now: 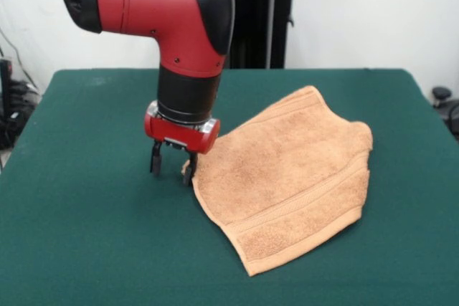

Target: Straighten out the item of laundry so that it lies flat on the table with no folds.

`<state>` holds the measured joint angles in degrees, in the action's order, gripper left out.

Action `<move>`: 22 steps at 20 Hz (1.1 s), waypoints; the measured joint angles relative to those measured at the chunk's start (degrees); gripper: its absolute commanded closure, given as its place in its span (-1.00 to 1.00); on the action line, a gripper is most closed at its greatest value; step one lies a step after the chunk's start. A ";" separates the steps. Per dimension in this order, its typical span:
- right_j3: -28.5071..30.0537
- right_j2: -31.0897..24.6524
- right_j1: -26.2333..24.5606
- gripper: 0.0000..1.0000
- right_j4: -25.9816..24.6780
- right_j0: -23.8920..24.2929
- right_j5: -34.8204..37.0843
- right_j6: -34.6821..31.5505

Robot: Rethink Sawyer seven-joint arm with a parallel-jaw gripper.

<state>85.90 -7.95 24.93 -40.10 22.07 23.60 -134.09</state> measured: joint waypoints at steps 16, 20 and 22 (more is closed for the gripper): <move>-0.12 0.64 -0.12 -1.00 1.45 -1.67 0.00 -0.01; -0.12 0.65 -0.23 -1.00 2.24 -1.88 0.00 -0.01; -0.12 0.65 -0.30 -1.00 2.69 -1.92 0.00 -0.01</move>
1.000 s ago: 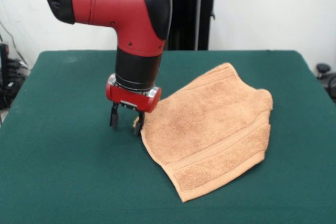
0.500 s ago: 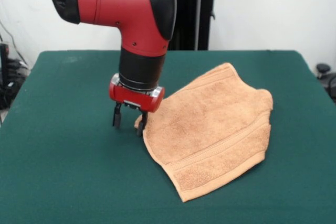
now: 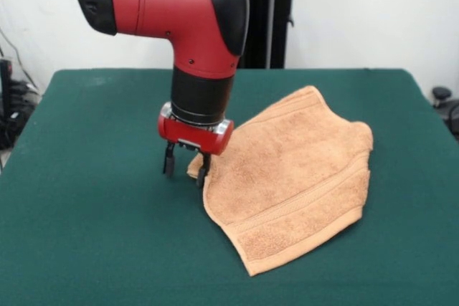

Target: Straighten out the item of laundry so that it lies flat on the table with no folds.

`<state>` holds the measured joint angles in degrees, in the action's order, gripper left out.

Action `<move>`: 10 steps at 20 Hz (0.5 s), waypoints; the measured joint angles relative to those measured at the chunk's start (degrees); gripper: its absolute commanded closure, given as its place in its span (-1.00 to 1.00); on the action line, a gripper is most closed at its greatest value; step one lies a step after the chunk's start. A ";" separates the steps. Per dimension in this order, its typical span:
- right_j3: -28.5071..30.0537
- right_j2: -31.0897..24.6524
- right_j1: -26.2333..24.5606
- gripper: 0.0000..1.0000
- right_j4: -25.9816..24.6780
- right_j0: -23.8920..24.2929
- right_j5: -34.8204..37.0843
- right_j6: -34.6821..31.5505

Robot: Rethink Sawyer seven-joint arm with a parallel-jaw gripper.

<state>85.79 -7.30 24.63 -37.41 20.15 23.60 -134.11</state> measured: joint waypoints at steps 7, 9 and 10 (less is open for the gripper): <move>0.00 0.17 -0.14 -1.00 1.41 -0.51 0.00 0.00; -0.01 0.18 -0.17 -1.00 1.69 -0.72 0.00 0.00; -0.01 0.18 -0.20 -1.00 1.84 -0.90 0.00 0.00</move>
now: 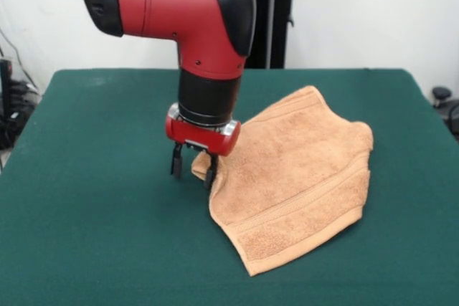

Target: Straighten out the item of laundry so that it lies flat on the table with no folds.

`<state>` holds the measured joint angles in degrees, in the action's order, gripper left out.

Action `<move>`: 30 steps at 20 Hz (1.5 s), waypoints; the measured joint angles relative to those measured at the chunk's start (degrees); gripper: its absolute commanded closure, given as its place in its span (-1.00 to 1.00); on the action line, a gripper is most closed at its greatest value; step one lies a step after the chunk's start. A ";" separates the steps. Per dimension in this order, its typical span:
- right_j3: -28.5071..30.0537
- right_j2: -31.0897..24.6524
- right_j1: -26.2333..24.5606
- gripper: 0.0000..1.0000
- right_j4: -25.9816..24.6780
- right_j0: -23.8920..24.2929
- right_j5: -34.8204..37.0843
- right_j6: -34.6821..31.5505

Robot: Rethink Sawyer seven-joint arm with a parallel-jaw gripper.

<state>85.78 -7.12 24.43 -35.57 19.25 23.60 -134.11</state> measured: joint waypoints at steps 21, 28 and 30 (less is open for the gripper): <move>0.01 0.51 -0.34 -1.00 2.72 -4.30 -0.05 0.00; 0.03 0.94 -0.38 -1.00 2.75 -4.54 -0.43 0.00; 0.02 1.09 -0.38 -1.00 2.83 -4.55 -0.43 0.00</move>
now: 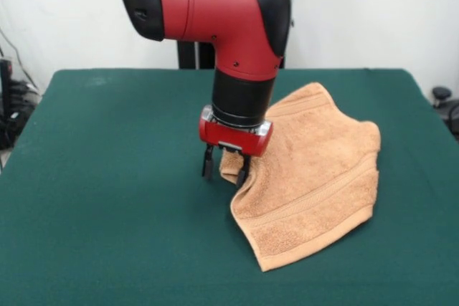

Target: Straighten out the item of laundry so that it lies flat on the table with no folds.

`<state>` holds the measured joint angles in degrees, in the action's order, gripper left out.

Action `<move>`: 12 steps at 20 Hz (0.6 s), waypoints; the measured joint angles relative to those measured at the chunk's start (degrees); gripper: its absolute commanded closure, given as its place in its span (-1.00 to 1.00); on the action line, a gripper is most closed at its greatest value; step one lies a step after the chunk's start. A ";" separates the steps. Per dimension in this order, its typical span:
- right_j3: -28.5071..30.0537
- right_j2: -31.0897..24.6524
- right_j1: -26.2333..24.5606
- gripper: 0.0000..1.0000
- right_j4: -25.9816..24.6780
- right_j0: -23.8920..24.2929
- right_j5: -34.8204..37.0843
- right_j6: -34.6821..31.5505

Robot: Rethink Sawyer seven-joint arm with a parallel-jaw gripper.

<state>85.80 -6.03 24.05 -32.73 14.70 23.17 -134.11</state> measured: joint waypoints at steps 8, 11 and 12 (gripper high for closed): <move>0.01 0.35 -0.04 -1.00 0.47 -0.08 -0.14 0.00; 0.02 0.39 -0.06 -1.00 0.85 -0.08 -0.14 0.00; 0.02 0.41 -0.08 -1.00 0.96 -0.08 -0.14 0.00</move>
<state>85.81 -5.62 23.97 -31.77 14.62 23.03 -134.11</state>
